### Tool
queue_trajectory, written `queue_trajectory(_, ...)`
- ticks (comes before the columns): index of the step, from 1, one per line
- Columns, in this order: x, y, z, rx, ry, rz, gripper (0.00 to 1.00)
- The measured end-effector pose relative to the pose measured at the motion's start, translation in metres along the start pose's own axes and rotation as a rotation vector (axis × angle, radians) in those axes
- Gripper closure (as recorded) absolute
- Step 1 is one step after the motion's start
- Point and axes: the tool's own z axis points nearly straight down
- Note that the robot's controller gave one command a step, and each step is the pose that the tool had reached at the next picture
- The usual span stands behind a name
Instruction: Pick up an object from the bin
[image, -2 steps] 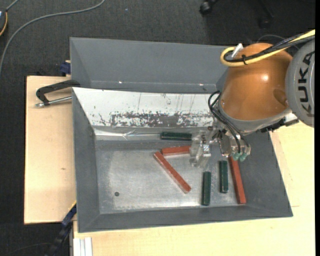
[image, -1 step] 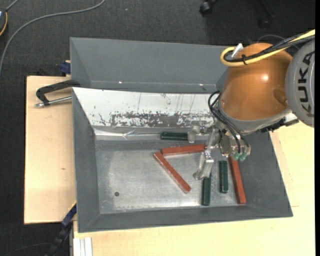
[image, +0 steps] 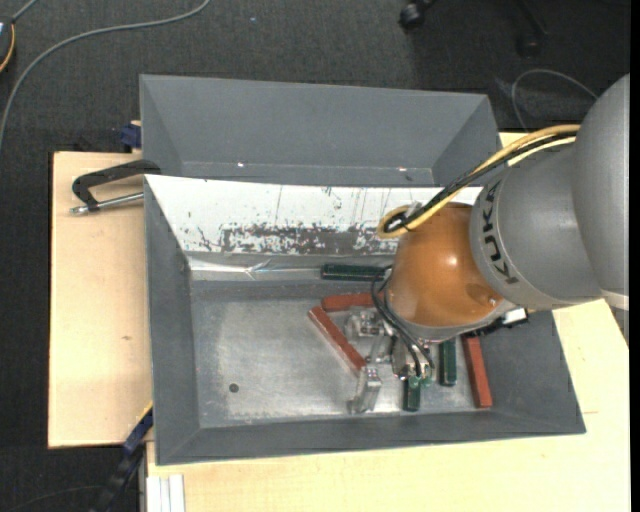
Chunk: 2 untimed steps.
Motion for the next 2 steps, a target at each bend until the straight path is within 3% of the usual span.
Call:
queue_trajectory(1, -0.0628, -0.0868, -0.0056, 0.005, -0.016, -0.080, 0.00)
queue_trajectory(2, -0.0604, -0.0815, -0.0045, 0.000, -0.010, -0.084, 1.00)
